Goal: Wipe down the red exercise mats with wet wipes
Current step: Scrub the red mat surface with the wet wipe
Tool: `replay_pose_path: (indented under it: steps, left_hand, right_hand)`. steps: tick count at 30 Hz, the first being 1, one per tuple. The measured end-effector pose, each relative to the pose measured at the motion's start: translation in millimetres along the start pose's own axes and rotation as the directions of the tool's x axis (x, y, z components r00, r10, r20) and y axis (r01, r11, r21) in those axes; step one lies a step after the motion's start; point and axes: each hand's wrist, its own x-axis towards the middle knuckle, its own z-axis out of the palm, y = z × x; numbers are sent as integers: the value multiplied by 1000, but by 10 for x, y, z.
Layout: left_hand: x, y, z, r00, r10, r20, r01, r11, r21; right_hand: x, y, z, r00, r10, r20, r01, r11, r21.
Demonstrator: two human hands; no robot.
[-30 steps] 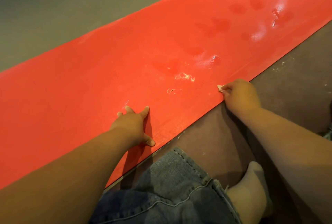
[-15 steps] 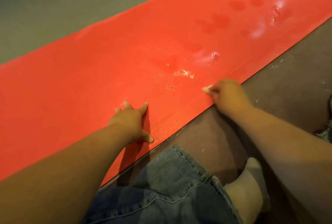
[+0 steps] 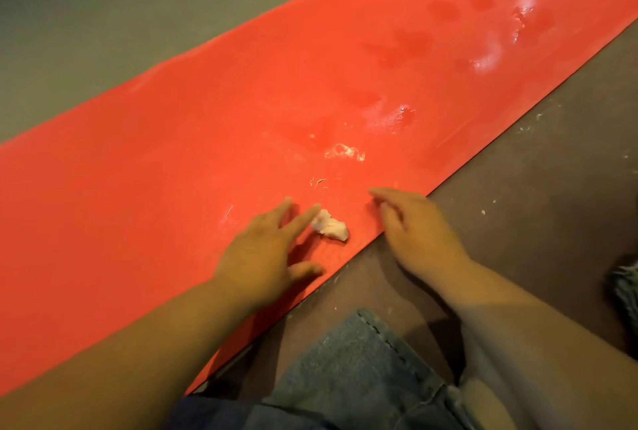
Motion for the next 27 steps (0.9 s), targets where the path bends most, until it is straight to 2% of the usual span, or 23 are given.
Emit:
replay_pose_path:
  steps: [1,3,4,6,8,9,10,11,12,13,14,15,16,18,21,24,26,27]
  left_hand:
    - [78,64,24,995,95,-35,-96,995,-12]
    - [230,155,40,965,257,-45,-257,966,6]
    - [295,167,25,941,336,-33,-335,941,42]
    - [421,125,-21,857,515,-15,-509,850,138]
    - [547,-7,-97,785,618,-40,-592,768,243]
    - [619,-103,-133,801,594,-72,-555,783,281]
    - [689,-216,-159,843,518,-148,-457,833,312]
    - [744,-334,-179,893,371,-255,-293,909,297]
    - [786,-440,-191,924,156,-350,-82,973,217]
    - [814,-510,-184,911,-71,-405,116,989,87]
    - [843,-529,-160,875,-244,-418,250,967,-42]
    - [879,-501,-122,842,-348,-412,318,937,-143]
    - [918,-429,-79,825,-391,-408,332,919,-211]
    - [975,-231,-4,830,-385,-404,281,914,-292]
    - [906,43,82,869,-278,-410,154,938,-310]
    - [639,201,144,911,-42,-411,-50,976,-210]
    - [502,140,111,926,142,-349,-197,972,-129]
    - [516,44,79,929,183,-322,-224,970,-96]
  right_hand:
    - [-2,100,-49,994,78,-74,-76,997,28]
    - [-2,206,-65,972,195,-131,-180,976,119]
    - [12,225,-37,970,203,-134,-187,975,125]
    - [43,217,45,981,133,-137,-134,991,8]
    - [91,190,109,988,67,-141,-83,990,-112]
    - [109,185,112,989,57,-139,-77,987,-142]
    - [121,187,108,989,52,-140,-74,984,-160]
    - [130,198,109,989,49,-140,-74,982,-174]
    - [126,207,114,989,44,-138,-71,978,-194]
    - [119,212,124,990,40,-138,-69,975,-212]
    - [111,210,136,989,40,-144,-72,973,-220]
    - [108,202,150,988,46,-150,-78,972,-220]
    - [107,196,159,987,52,-155,-85,973,-216]
    - [117,196,166,986,58,-159,-91,975,-204]
    - [137,212,168,984,60,-170,-94,976,-198]
    - [131,220,166,983,55,-173,-88,978,-190]
    - [127,234,165,984,54,-172,-86,979,-184]
    - [120,242,170,984,54,-171,-85,980,-182]
